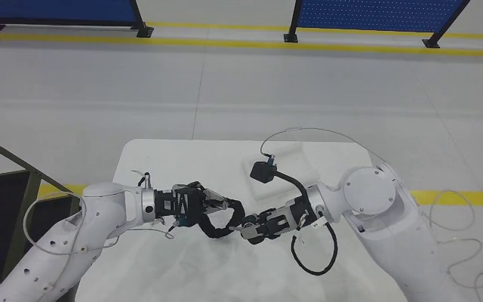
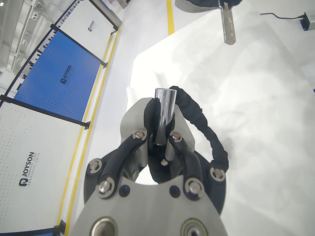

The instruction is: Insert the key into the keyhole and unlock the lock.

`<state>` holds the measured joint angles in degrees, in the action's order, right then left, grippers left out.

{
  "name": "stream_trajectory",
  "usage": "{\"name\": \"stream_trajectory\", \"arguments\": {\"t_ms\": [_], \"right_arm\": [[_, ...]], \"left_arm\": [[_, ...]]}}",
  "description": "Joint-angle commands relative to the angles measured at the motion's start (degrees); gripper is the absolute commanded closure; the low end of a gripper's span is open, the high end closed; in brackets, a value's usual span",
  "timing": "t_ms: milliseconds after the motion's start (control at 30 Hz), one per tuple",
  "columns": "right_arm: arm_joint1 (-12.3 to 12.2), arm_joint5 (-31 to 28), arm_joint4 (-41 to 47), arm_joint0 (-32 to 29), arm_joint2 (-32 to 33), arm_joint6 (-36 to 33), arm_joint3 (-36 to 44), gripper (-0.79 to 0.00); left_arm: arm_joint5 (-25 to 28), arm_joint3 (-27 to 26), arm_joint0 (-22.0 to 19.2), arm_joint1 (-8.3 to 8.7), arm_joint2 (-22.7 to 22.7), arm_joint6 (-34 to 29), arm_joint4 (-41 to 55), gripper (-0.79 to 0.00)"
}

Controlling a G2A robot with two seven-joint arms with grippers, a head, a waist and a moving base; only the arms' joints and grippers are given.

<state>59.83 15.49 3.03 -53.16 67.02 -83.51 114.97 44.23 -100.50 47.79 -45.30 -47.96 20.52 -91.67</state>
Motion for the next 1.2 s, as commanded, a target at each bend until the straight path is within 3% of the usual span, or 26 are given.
{"name": "stream_trajectory", "arguments": {"t_ms": [0, 533, 767, 1167], "right_arm": [[-0.04, 0.74, -0.7, 0.44, -0.7, 0.4, 0.11, 0.0], [-0.2, 1.24, -2.67, 0.75, -1.75, 2.45, -0.12, 0.0], [-0.76, 2.41, -3.99, -0.67, -1.55, 4.02, 2.51, 0.0], [-1.67, 7.3, -10.93, -0.71, -3.22, 4.8, 7.62, 0.0]], "left_arm": [[0.69, 0.13, -0.3, -0.32, 0.62, 0.03, -0.21, 0.0], [0.93, 0.77, -0.82, -1.03, 1.44, 0.77, -0.01, 0.0], [-1.44, 1.56, 1.1, -1.16, 0.63, 0.45, -0.94, 0.0], [0.98, 5.22, -0.28, -1.96, 1.77, 13.04, -6.06, 0.0]]}}
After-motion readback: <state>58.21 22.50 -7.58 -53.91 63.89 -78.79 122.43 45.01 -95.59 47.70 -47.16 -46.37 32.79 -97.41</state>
